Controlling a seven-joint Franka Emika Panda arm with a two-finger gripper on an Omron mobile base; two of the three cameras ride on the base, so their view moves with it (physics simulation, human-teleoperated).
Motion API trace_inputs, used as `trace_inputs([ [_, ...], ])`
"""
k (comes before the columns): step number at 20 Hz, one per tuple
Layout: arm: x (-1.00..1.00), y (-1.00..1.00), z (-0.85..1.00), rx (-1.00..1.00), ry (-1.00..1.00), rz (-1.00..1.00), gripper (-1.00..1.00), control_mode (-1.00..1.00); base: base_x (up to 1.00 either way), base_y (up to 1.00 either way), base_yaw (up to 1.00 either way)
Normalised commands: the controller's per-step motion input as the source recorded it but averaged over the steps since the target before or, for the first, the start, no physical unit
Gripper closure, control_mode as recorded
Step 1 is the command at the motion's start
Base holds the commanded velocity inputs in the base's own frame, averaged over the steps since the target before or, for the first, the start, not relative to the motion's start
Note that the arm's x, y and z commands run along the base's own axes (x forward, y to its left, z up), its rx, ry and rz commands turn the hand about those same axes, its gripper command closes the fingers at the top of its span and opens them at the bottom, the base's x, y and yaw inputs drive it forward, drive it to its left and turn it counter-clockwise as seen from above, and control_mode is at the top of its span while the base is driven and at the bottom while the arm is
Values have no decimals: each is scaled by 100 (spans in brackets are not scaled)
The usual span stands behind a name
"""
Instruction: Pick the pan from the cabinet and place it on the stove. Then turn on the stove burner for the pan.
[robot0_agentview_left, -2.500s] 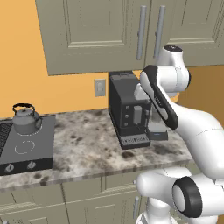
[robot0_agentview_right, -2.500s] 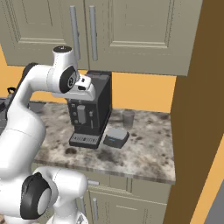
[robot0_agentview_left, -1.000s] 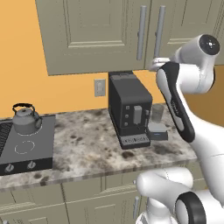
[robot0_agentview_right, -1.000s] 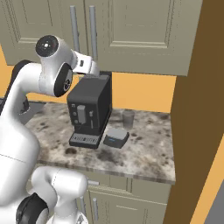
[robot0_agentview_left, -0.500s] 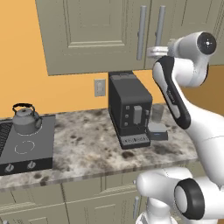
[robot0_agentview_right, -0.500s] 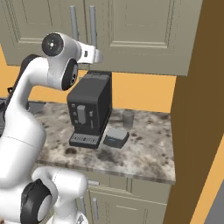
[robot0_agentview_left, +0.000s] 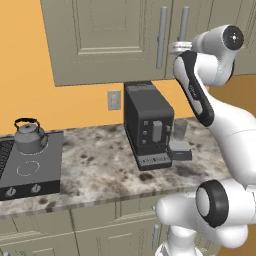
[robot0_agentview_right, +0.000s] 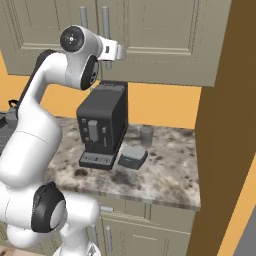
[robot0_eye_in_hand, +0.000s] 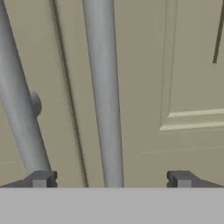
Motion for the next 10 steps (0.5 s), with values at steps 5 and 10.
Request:
trace_inputs([
  [5, 51, 1, -1, 0, 2, -3, -100, -100, 0, 0, 0],
  [10, 36, 0, -4, 0, 0, 1, -100, -100, 0, 0, 0],
])
